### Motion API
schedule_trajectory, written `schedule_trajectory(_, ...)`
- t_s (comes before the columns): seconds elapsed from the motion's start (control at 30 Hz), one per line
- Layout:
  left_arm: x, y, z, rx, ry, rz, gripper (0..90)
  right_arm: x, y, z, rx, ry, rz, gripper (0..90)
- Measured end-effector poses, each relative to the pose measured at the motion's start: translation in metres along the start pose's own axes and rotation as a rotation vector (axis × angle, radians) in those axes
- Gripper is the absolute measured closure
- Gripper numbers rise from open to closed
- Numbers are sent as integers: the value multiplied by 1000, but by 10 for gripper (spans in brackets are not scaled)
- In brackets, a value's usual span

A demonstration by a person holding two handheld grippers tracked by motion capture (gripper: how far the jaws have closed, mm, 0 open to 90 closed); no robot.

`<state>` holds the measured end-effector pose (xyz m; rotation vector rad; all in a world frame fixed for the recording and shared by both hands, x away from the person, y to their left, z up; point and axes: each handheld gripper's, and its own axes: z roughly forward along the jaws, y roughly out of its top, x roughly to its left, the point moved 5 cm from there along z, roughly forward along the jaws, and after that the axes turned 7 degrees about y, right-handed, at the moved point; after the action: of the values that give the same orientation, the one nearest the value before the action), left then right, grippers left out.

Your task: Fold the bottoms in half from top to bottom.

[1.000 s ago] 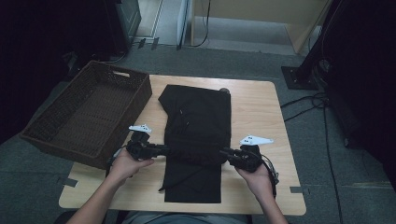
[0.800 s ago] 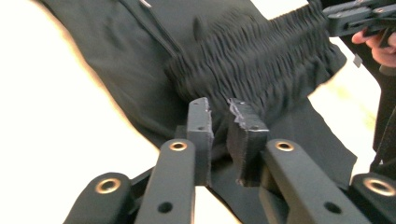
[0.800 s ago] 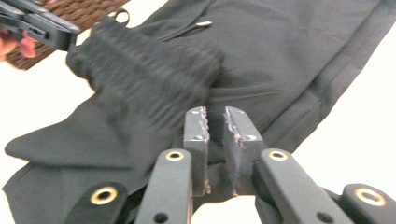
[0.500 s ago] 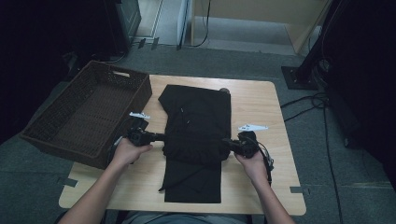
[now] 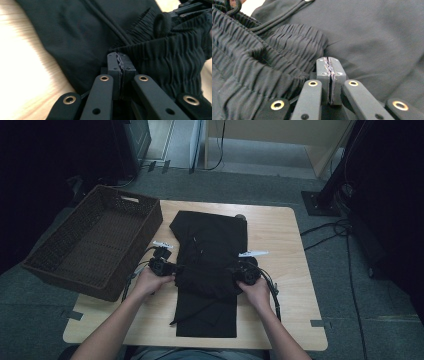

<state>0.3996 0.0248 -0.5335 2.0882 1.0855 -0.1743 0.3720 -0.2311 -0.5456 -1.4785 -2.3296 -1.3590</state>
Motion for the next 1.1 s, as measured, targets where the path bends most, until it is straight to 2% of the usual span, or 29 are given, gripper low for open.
schedule_trajectory(0.17,-10,-4,-7,-4,-14,35,883,16,-7,-16,-4,14,-39,880)
schedule_trajectory(0.23,-18,-12,-12,1,-30,53,876,23,-11,-22,-5,22,-49,874)
schedule_trajectory(0.37,-28,-22,-20,-23,-50,52,867,38,-18,-43,-60,36,-71,868)
schedule_trajectory(0.5,-36,-34,-27,-25,-67,52,865,40,-21,-55,-102,2,-74,867)
schedule_trajectory(0.67,-38,-44,-31,-23,-69,63,840,32,-22,-45,-91,-17,-67,860)
schedule_trajectory(0.73,-35,-40,-32,-44,-43,63,832,32,-23,-39,-81,-16,-75,853)
schedule_trajectory(0.97,-28,-33,-30,-85,-7,54,830,37,-28,-22,-36,-6,-94,842)
schedule_trajectory(1.1,-30,-35,-27,-78,-1,59,830,44,-32,-18,-26,9,-116,832)
